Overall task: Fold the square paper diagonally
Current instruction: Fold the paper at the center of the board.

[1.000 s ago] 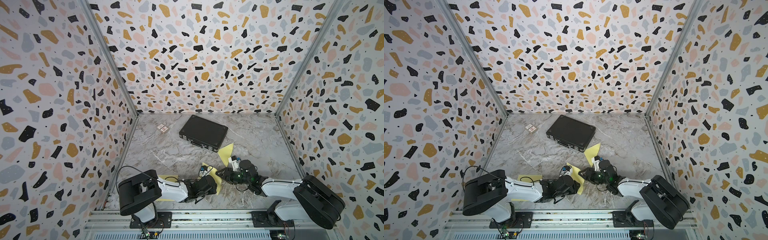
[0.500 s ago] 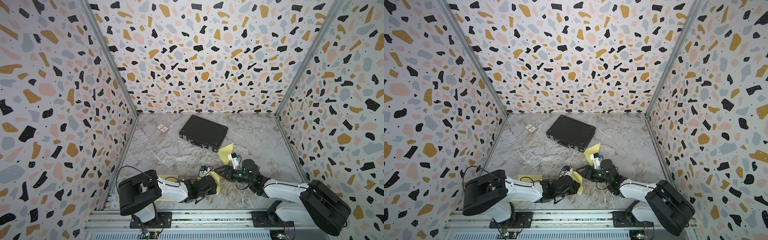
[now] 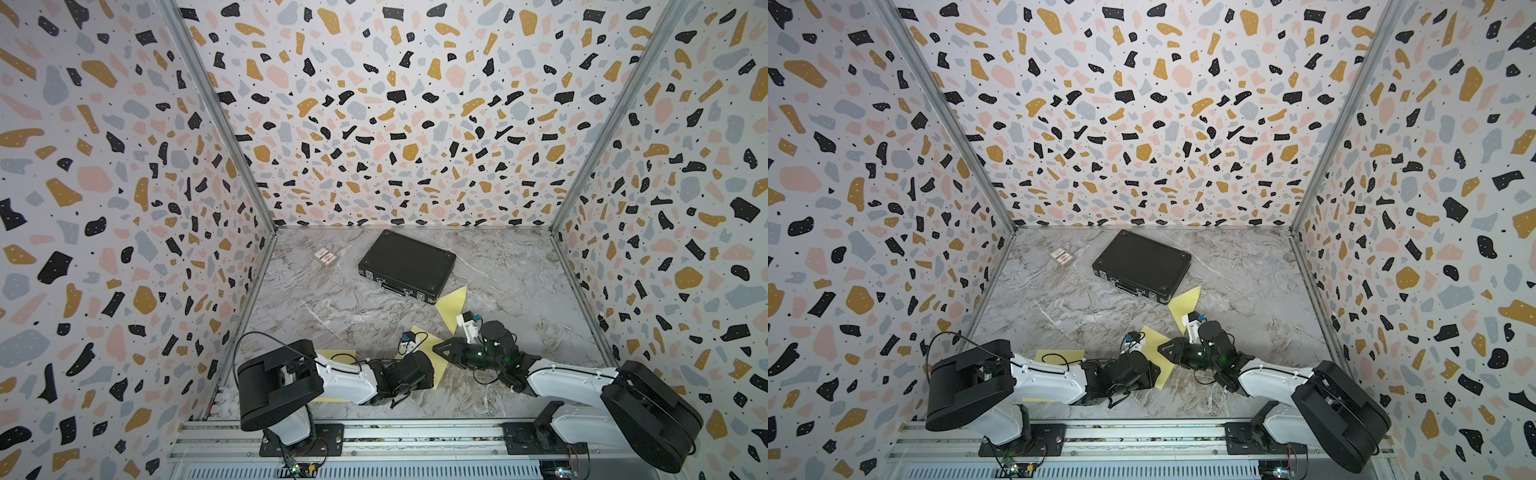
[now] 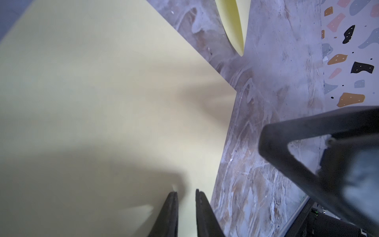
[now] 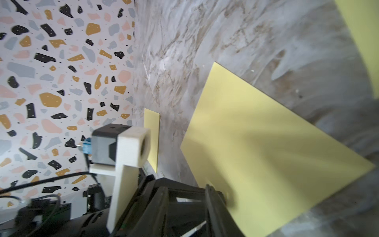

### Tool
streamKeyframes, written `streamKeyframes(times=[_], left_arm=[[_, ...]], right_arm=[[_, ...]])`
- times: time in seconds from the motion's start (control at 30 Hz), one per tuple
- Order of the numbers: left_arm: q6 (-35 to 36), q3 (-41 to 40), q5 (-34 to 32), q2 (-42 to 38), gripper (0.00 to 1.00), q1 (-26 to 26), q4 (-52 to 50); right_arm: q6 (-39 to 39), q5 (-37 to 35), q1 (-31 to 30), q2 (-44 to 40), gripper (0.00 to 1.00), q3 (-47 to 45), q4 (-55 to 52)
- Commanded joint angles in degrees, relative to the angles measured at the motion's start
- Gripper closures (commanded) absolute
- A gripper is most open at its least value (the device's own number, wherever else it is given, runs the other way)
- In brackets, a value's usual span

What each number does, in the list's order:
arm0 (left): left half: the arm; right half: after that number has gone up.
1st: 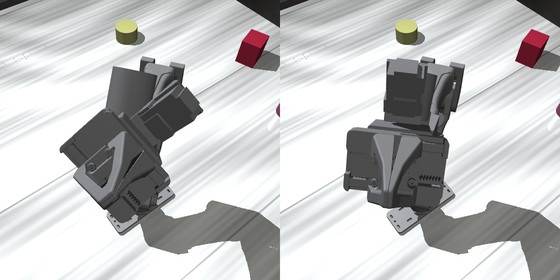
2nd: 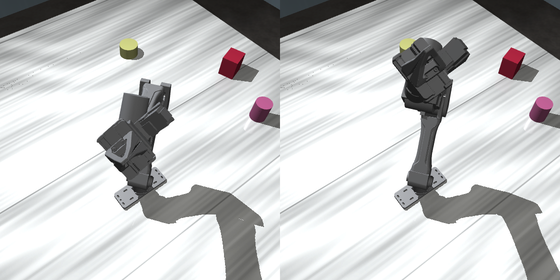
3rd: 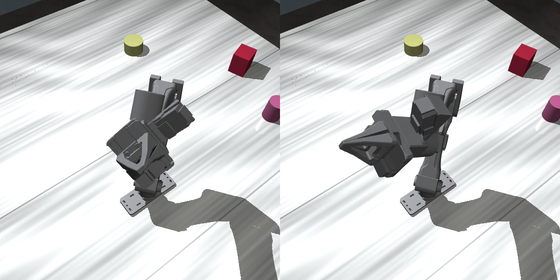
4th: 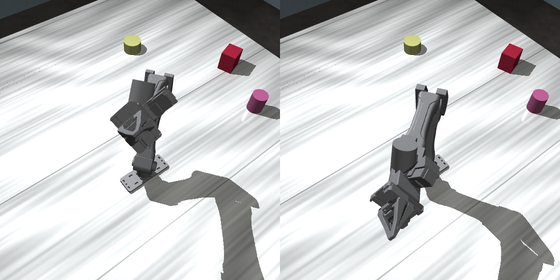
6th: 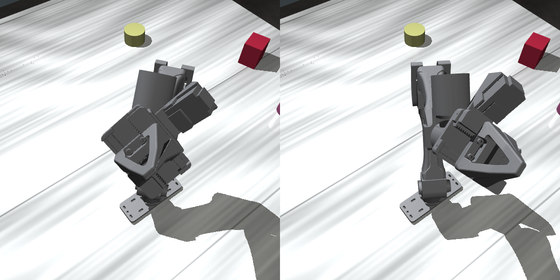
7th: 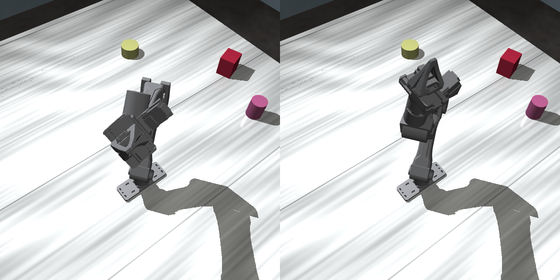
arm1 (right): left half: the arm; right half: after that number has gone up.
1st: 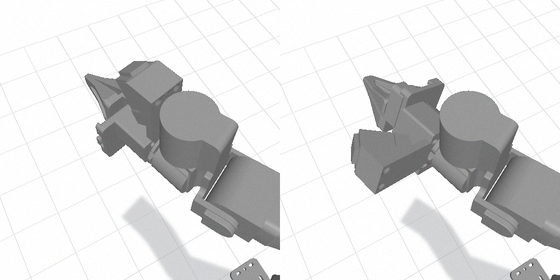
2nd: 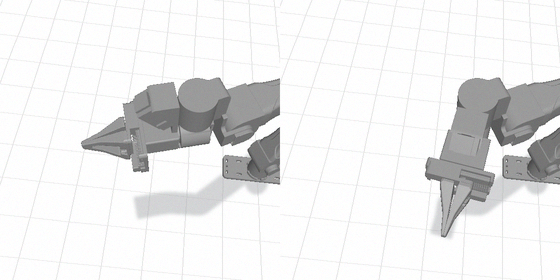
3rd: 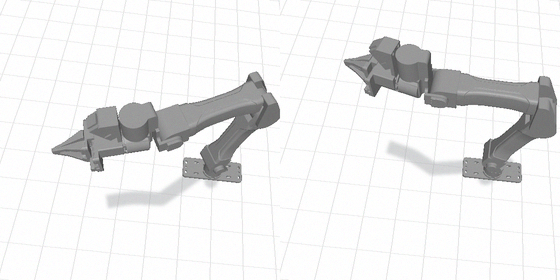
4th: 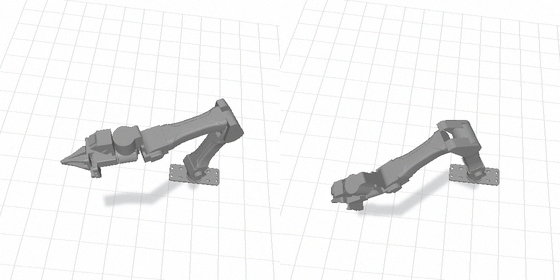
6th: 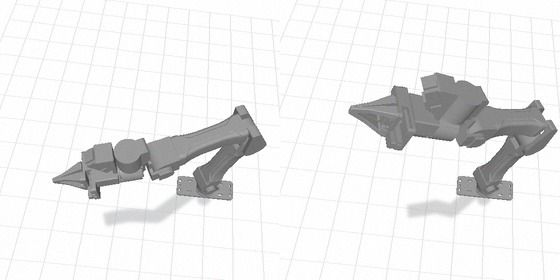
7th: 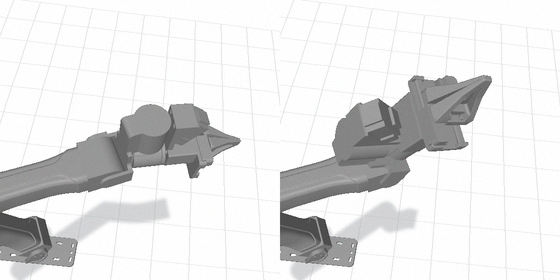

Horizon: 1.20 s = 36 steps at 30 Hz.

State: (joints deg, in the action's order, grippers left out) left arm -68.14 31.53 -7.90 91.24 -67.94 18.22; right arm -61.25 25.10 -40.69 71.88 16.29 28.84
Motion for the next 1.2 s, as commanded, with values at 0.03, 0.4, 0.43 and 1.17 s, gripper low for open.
streamKeyframes(times=[0.03, 0.4, 0.43, 1.17], left_arm=[[0.9, -3.1, 0.8, 3.7, 0.78, -0.3, -15.5], [8.0, -3.2, 5.7, -6.9, 0.75, -0.3, -10.3], [9.1, -2.4, 6.0, -8.3, 0.74, -0.4, -11.2], [17.7, -2.5, 4.1, -21.9, 0.71, 14.8, -30.0]], right_arm=[[6.9, -5.8, -0.3, -1.4, 0.60, 3.1, -14.0], [19.2, -12.7, -0.3, 0.0, 0.64, 8.9, -28.8], [19.4, -12.2, -0.3, -0.4, 0.63, 8.5, -28.3], [18.8, -11.9, -0.3, -4.1, 0.43, 10.2, -35.3]])
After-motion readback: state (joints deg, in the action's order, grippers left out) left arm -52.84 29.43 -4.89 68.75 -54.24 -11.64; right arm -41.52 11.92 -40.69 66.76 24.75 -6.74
